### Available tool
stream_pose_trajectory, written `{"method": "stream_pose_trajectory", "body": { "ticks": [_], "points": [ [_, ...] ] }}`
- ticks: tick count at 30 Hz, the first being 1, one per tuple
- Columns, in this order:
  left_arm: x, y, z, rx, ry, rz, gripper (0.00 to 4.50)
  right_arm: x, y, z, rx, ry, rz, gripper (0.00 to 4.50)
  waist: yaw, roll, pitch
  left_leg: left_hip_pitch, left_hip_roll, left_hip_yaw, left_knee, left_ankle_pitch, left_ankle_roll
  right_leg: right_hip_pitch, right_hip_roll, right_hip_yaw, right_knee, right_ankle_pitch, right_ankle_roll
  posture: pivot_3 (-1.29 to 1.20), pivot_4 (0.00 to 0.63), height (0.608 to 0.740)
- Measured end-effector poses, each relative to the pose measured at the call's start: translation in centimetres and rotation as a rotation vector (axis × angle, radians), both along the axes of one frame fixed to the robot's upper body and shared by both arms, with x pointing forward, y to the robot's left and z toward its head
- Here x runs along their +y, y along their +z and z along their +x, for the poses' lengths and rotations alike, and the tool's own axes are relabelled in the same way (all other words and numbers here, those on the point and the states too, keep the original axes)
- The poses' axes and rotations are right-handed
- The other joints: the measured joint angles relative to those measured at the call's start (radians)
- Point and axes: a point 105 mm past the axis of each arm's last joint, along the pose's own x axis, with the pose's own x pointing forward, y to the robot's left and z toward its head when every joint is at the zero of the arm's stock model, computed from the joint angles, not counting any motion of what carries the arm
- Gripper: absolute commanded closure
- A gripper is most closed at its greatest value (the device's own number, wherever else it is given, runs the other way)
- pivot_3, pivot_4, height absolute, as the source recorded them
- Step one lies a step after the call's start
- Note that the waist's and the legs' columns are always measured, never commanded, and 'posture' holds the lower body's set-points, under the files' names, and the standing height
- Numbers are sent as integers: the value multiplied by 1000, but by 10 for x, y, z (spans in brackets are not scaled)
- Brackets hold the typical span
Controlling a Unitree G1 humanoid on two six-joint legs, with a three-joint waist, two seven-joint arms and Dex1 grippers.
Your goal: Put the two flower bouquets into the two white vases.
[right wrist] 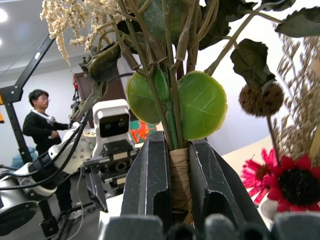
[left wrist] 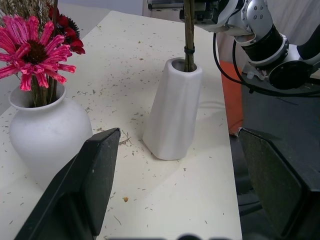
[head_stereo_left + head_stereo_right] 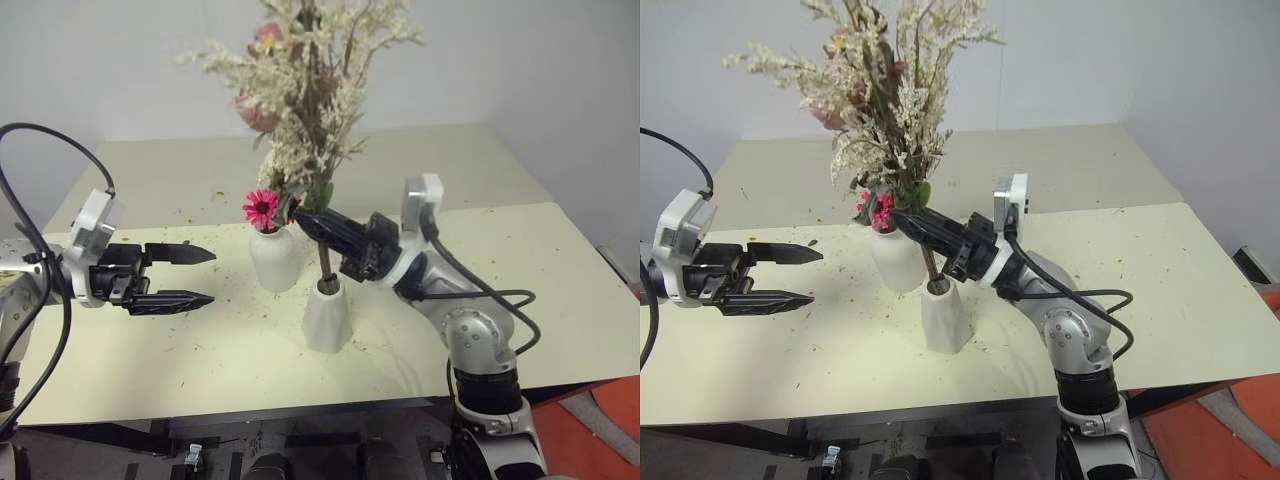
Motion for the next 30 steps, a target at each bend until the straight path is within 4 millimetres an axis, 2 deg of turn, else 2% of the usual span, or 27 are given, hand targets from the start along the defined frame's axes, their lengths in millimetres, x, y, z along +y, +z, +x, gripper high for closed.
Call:
{"method": "stream_pose_trajectory", "body": {
  "ticks": [8,10,20,23,26,30],
  "points": [
    [-2,4,2,-15,-7,6,387,-1,-5,3,16,0,-8,571,0,0,0,0,0,0,0,0,0,0,0,0,0,0,0,0,150,740],
    [-3,4,2,-16,-9,8,387,-1,-5,3,16,0,-7,38,0,0,0,0,0,0,0,0,0,0,0,0,0,0,0,0,150,740],
    [-3,3,3,-12,-8,9,387,-7,-15,3,36,-18,-23,38,1,0,0,0,2,0,0,0,0,0,2,0,0,0,0,0,150,740],
    [-3,3,3,-12,-8,9,387,-21,-25,5,49,-60,-60,38,4,0,0,0,1,0,0,0,0,0,2,0,0,0,0,0,150,740],
    [-3,3,3,-11,-8,9,387,-44,-32,8,47,-122,-109,38,8,0,0,0,1,0,0,0,0,1,2,0,-1,0,0,0,150,740],
    [-7,1,4,-2,-24,4,387,-64,-32,11,35,-183,-139,38,8,0,0,0,3,1,1,0,0,1,3,0,-1,0,0,0,150,740]
  ]
}}
